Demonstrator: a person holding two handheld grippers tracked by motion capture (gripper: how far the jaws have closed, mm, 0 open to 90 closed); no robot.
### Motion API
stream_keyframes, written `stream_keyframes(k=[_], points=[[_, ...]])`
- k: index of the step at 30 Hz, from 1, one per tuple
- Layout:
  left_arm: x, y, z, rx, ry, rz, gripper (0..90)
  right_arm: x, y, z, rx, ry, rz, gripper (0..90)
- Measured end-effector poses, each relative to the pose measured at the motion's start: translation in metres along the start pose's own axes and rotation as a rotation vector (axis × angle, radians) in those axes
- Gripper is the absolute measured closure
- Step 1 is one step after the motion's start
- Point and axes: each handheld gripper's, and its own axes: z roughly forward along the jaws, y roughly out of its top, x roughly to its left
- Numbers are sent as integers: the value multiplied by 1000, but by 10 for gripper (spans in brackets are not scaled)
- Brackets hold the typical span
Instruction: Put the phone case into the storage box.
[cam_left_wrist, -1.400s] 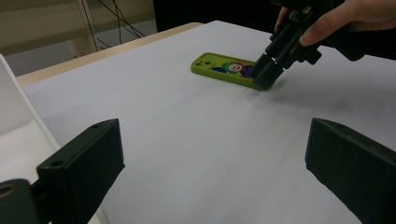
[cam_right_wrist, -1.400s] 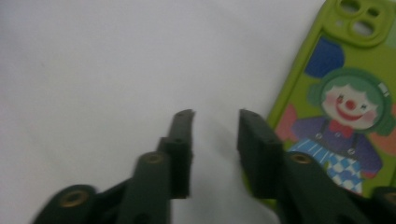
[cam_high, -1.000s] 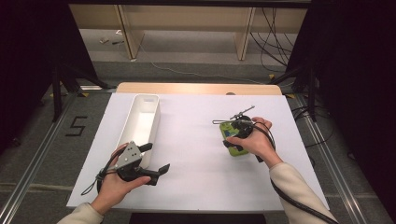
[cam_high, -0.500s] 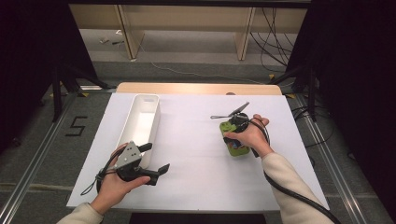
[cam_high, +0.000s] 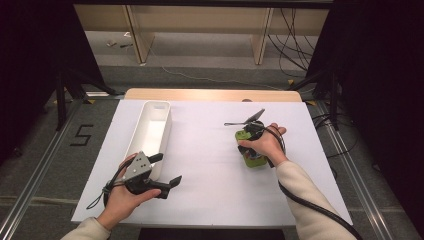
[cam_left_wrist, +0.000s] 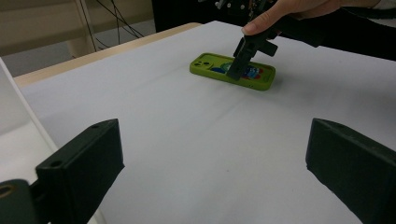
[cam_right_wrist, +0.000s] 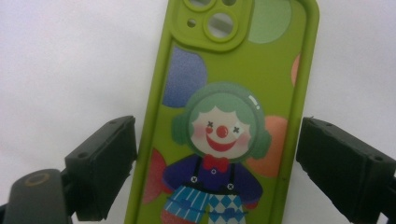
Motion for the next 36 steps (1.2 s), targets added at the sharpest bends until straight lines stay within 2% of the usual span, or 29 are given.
stream_keyframes(k=[12,36], points=[[0,0,0,0,-2,0,34,1,2,4,23,-12,30,128],[-1,0,0,0,-4,1,34,0,4,9,59,-14,55,134]])
